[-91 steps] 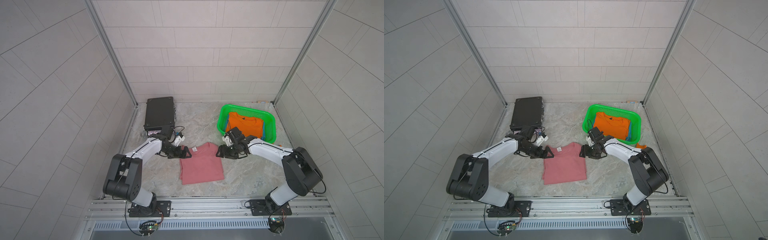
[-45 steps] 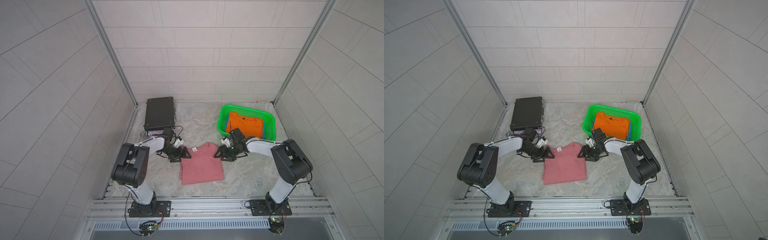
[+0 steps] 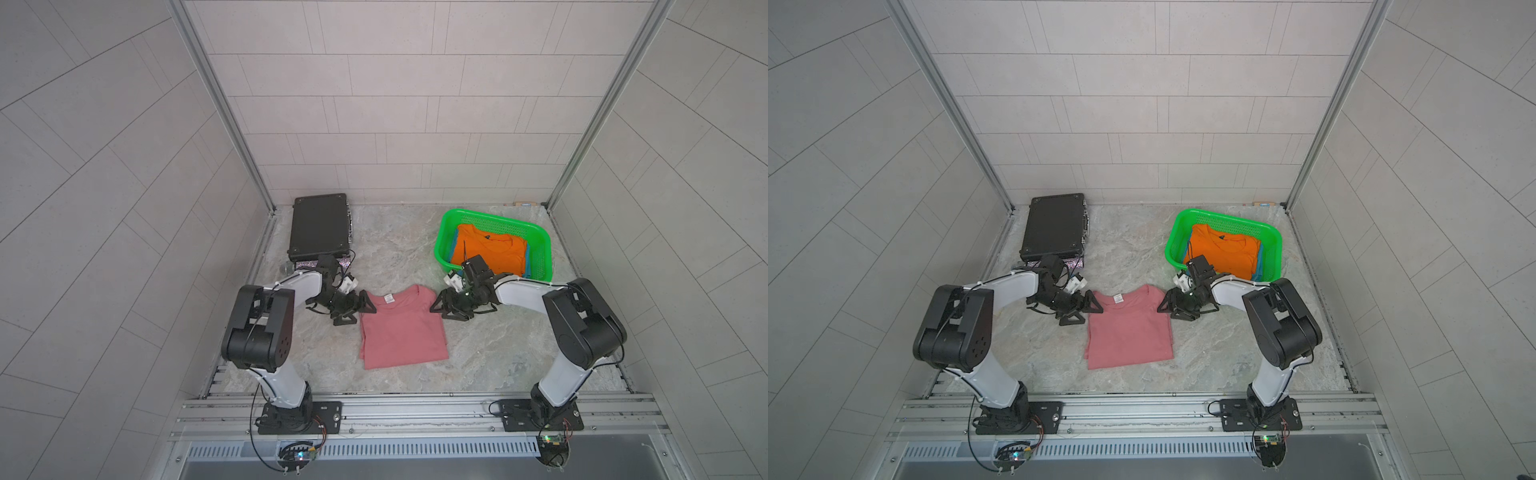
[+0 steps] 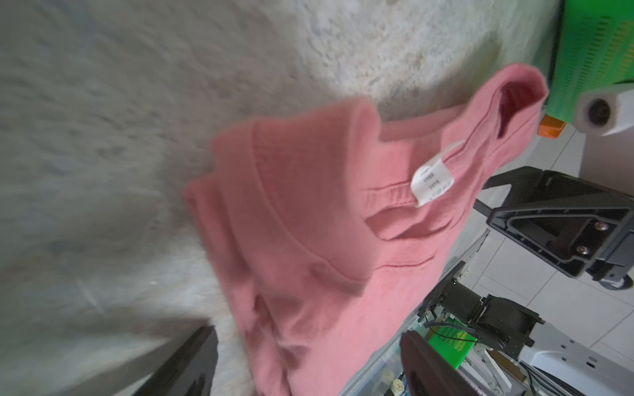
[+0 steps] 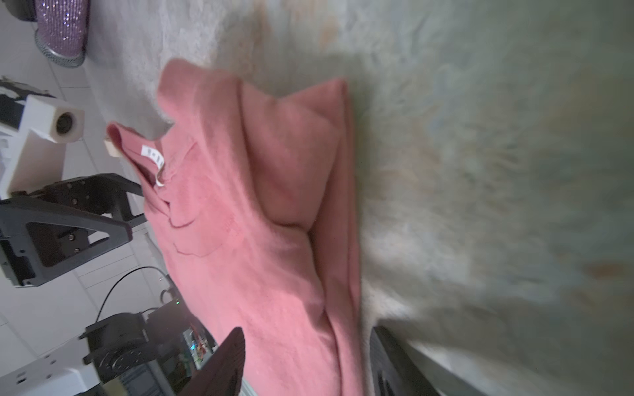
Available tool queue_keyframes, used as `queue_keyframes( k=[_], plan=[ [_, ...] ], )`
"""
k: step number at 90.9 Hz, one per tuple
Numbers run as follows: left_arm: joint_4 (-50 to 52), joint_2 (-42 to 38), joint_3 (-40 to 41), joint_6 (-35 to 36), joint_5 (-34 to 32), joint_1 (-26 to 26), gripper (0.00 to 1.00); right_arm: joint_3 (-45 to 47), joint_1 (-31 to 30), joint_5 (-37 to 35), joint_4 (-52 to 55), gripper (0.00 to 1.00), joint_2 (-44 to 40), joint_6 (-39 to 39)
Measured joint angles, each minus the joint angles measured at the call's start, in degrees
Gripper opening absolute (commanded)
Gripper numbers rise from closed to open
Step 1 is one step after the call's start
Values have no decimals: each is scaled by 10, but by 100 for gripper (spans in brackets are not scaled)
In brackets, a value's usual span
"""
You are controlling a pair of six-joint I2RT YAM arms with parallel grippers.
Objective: Put the folded t-shirts into the basket
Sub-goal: Pick up the T-shirt from the center of the board.
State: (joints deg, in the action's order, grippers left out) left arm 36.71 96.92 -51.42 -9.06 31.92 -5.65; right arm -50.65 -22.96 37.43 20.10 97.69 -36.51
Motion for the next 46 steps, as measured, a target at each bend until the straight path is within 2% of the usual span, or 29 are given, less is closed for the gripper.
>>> queue_keyframes(
  k=[14,28,46],
  plan=[
    [-15,-12,0,-4,-29,9,85,-17,0,-58,26,65,-29,23],
    [-40,-13,0,-15,-38,9,85,-42,-2,-87,21,66,-30,31],
    [-55,-6,2,-23,-28,9,77,-49,-26,-104,12,67,-1,26]
  ],
)
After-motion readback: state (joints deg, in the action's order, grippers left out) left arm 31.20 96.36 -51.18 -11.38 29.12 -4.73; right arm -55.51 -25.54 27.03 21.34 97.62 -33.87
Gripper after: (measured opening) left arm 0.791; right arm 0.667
